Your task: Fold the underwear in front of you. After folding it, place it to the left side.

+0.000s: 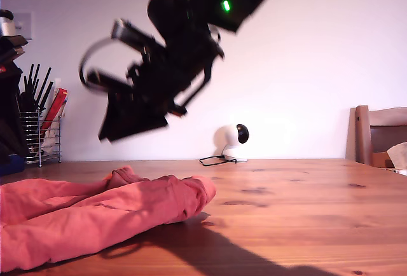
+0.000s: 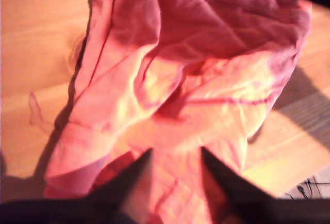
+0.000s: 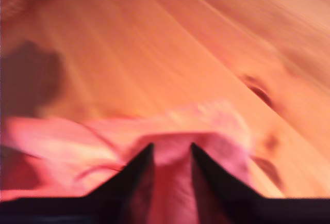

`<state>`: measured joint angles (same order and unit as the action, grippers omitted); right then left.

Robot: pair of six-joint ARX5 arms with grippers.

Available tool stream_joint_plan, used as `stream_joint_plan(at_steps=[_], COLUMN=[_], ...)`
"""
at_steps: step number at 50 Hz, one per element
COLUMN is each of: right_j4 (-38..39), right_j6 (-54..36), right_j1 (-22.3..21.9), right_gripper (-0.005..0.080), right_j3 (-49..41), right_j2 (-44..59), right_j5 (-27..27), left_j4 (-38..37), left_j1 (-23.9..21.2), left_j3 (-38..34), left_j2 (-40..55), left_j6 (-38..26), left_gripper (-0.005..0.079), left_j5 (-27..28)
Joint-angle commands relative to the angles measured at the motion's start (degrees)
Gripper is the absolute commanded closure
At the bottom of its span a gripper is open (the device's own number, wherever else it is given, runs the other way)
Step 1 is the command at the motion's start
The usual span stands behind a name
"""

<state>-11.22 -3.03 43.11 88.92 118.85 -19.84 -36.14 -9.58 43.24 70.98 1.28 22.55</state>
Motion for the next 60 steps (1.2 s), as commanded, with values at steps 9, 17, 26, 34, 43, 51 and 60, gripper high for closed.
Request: stream_joint_plan(at_steps=[9,17,26,34,43,51,60], right_j4=[-9.1,-12.3,-14.5,-16.0,-16.3,-17.2,-21.0], right_j6=[0.1,0.3,0.3,0.3,0.5,0.4,-2.8], right_j1=[-0.1,-0.1,-0.1,0.4,0.7,1.1,1.1], right_gripper=[0.0763,0.0763,0.0763,0.0763,0.0763,0.0763,0.0763], right_j3=[0.0,0.0,0.0,0.0,0.0,0.0,0.0], right_j2=[1.3,1.3,1.3,2.6,5.6,7.6,8.1], right_j5=[-3.8,-7.3,-9.0,-9.6,-9.8,-10.3,-10.1], left_j4=[7.9,13.2,20.1,25.0,26.0,26.4,25.9], left_j1=[0.0,0.0,0.1,0.1,0.1,0.1,0.4], left_j3=[0.2,0.2,0.2,0.2,0.2,0.2,0.2], left_j2=[3.8,10.6,18.4,21.3,21.3,21.4,21.7], left_j6=[-2.9,-3.6,-4.7,-4.4,-4.3,-4.3,-4.3], left_gripper=[0.0764,0.0764,0.0764,0.0764,0.0764,0.0764,0.0764], left_j5=[2.1,7.7,9.3,7.6,2.3,-1.1,-2.7])
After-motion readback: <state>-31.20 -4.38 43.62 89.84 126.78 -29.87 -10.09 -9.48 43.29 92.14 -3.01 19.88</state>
